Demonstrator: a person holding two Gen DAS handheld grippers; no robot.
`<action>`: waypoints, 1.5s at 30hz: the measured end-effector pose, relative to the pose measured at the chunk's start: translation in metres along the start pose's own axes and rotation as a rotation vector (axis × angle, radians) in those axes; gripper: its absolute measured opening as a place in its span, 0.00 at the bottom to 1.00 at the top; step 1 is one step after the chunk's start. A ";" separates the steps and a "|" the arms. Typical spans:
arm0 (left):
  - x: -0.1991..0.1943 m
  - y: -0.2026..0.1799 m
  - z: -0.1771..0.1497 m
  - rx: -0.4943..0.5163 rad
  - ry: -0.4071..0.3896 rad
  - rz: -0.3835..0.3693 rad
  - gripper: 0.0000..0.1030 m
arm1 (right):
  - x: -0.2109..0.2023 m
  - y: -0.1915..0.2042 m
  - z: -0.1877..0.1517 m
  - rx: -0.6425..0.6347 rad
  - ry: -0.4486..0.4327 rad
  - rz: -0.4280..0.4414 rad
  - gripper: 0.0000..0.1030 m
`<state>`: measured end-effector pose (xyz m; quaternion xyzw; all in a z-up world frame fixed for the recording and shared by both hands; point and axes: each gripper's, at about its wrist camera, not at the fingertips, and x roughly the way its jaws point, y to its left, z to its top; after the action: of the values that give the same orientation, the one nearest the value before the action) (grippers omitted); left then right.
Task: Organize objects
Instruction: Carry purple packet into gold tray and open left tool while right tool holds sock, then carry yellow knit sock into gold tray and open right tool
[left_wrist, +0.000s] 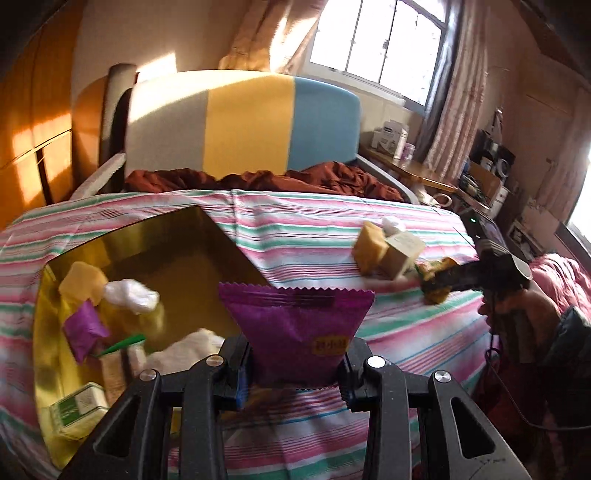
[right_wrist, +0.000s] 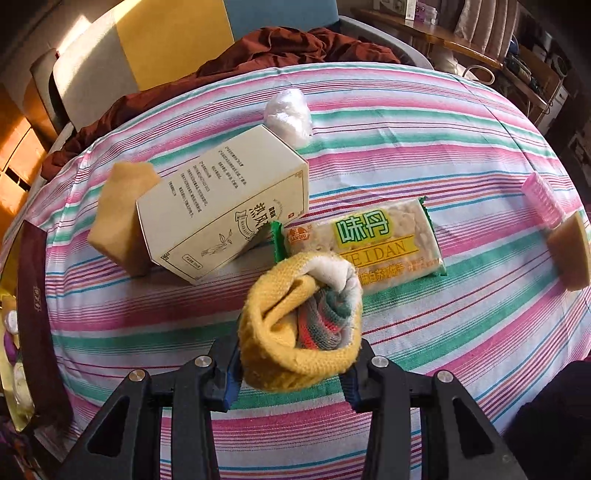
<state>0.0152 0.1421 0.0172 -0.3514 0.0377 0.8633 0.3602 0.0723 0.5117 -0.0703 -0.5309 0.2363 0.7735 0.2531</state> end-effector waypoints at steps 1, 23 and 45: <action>-0.002 0.015 0.001 -0.027 -0.004 0.032 0.36 | 0.000 -0.002 0.000 0.005 0.001 0.003 0.41; 0.027 0.172 -0.006 -0.227 0.149 0.390 0.48 | 0.000 0.009 0.004 -0.043 -0.005 -0.022 0.41; -0.022 0.123 -0.017 -0.199 0.045 0.331 0.74 | 0.001 0.029 -0.003 -0.126 -0.005 0.010 0.41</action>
<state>-0.0440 0.0331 -0.0050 -0.3937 0.0174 0.9021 0.1758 0.0549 0.4878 -0.0697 -0.5427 0.1891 0.7894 0.2160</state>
